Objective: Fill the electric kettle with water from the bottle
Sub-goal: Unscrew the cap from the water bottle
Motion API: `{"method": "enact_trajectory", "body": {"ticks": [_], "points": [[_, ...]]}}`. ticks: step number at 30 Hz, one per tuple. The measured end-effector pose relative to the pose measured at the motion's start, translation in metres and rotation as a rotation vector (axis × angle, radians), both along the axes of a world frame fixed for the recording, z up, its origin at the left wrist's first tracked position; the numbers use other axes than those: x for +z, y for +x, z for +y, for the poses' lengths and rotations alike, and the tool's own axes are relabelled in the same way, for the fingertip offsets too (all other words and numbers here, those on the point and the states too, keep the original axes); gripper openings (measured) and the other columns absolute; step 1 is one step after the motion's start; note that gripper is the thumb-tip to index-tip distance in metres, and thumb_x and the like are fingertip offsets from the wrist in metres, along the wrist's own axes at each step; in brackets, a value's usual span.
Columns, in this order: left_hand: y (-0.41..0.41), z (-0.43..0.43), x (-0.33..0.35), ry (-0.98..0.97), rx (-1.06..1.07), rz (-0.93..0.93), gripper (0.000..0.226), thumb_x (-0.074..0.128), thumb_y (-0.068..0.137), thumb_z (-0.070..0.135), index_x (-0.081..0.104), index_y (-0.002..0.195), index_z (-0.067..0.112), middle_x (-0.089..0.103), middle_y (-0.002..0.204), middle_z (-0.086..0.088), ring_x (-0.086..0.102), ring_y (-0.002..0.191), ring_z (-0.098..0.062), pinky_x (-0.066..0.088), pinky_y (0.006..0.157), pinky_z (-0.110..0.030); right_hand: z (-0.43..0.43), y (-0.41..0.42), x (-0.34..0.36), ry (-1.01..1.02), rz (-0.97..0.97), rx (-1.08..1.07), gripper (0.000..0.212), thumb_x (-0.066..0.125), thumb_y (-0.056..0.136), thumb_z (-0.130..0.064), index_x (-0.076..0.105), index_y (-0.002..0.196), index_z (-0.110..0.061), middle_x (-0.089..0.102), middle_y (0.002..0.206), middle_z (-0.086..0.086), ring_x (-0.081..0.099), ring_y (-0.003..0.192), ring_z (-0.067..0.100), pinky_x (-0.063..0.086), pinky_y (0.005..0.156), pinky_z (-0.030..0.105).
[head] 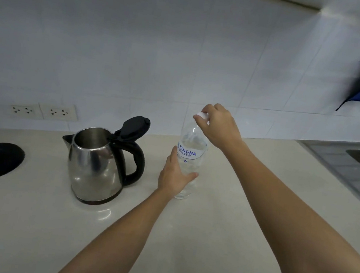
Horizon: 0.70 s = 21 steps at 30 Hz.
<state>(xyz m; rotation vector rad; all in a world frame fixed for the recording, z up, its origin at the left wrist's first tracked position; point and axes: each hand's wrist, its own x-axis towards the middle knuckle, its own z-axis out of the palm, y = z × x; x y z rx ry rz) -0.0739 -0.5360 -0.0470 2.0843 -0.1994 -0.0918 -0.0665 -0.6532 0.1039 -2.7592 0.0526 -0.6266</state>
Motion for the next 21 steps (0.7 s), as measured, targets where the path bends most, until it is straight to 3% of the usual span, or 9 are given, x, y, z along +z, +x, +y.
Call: {"method": "enact_trajectory", "body": {"ticks": [5,9,21], "points": [[0.006,-0.033,-0.014,-0.131,0.150,0.029,0.114,0.086,0.060,0.040,0.015,0.148,0.029,0.039,0.149,0.007,0.044,0.133,-0.019,0.045,0.103,-0.043,-0.020,0.019,-0.018,0.087,-0.040,0.115,0.038,0.060,0.088,-0.042,0.057,0.098,-0.005,0.060,0.088,0.007,0.058,0.083,0.028,0.045,0.068,0.034],[0.006,-0.036,-0.014,-0.196,0.226,0.006,0.108,0.088,0.060,0.032,0.019,0.143,0.030,0.046,0.140,0.007,0.050,0.125,-0.018,0.047,0.096,-0.034,-0.010,0.019,-0.017,0.201,-0.088,0.097,0.037,0.063,0.084,-0.041,0.056,0.094,-0.006,0.061,0.078,0.006,0.060,0.078,0.028,0.049,0.067,0.037],[-0.013,-0.019,0.000,-0.001,0.242,-0.048,0.091,0.083,0.063,0.038,0.030,0.136,0.023,0.060,0.120,0.001,0.058,0.109,-0.027,0.046,0.087,-0.033,0.002,0.003,-0.013,0.292,-0.060,0.049,0.032,0.063,0.082,-0.036,0.056,0.088,-0.006,0.066,0.078,0.011,0.061,0.078,0.030,0.045,0.065,0.031]]}}
